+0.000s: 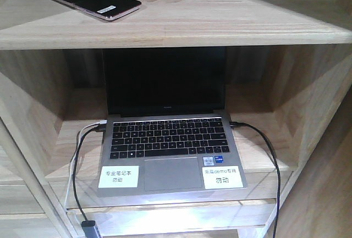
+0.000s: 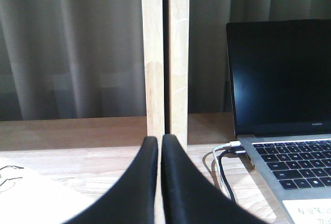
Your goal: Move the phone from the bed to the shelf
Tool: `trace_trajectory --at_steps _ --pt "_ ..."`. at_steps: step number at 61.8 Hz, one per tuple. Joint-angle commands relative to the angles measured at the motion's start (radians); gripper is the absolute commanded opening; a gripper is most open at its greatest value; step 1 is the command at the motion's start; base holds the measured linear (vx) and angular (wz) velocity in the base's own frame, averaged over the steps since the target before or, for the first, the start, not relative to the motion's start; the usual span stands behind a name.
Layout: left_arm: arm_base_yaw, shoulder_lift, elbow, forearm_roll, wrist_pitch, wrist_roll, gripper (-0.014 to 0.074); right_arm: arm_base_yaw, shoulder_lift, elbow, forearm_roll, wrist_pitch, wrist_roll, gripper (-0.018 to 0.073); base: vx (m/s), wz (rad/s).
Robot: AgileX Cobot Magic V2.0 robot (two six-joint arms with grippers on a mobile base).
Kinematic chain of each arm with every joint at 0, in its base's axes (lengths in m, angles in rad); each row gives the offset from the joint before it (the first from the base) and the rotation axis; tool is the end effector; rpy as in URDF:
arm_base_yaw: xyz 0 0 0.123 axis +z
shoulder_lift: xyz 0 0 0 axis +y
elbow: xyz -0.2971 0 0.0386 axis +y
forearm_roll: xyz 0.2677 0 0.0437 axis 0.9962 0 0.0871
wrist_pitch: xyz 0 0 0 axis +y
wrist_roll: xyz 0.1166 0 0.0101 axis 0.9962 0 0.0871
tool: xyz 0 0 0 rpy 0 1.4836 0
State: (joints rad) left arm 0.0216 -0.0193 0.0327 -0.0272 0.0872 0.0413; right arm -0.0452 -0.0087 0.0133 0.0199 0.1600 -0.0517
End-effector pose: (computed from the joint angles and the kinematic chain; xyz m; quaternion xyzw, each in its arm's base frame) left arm 0.0875 0.0016 0.1943 -0.0018 0.7118 0.0117 0.7023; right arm 0.0871 -0.0036 0.1923 0.0037 0.7339 -0.0251 0.6788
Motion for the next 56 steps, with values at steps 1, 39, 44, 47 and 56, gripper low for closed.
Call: trace_trajectory --at_steps 1,39,44,47,56 --pt "-0.005 -0.007 -0.025 -0.010 -0.072 -0.009 0.0001 -0.006 -0.016 0.024 -0.003 -0.097 -0.006 -0.0005 0.00 0.00" --pt "-0.005 -0.007 -0.025 -0.010 -0.072 -0.009 0.0001 0.066 -0.015 0.024 -0.032 -0.096 -0.013 -0.0005 0.00 0.00" --pt "-0.005 -0.007 -0.025 -0.010 -0.072 -0.009 0.0001 0.077 -0.015 0.024 -0.032 -0.096 -0.013 -0.0005 0.00 0.00" --pt "-0.005 -0.007 -0.025 -0.010 -0.072 -0.009 0.0001 0.074 -0.015 0.024 -0.031 -0.096 -0.012 -0.0005 0.00 0.00" --pt "-0.005 -0.007 -0.025 -0.010 -0.072 -0.009 0.0001 0.070 -0.015 0.024 -0.031 -0.097 -0.012 -0.0005 0.00 0.00"
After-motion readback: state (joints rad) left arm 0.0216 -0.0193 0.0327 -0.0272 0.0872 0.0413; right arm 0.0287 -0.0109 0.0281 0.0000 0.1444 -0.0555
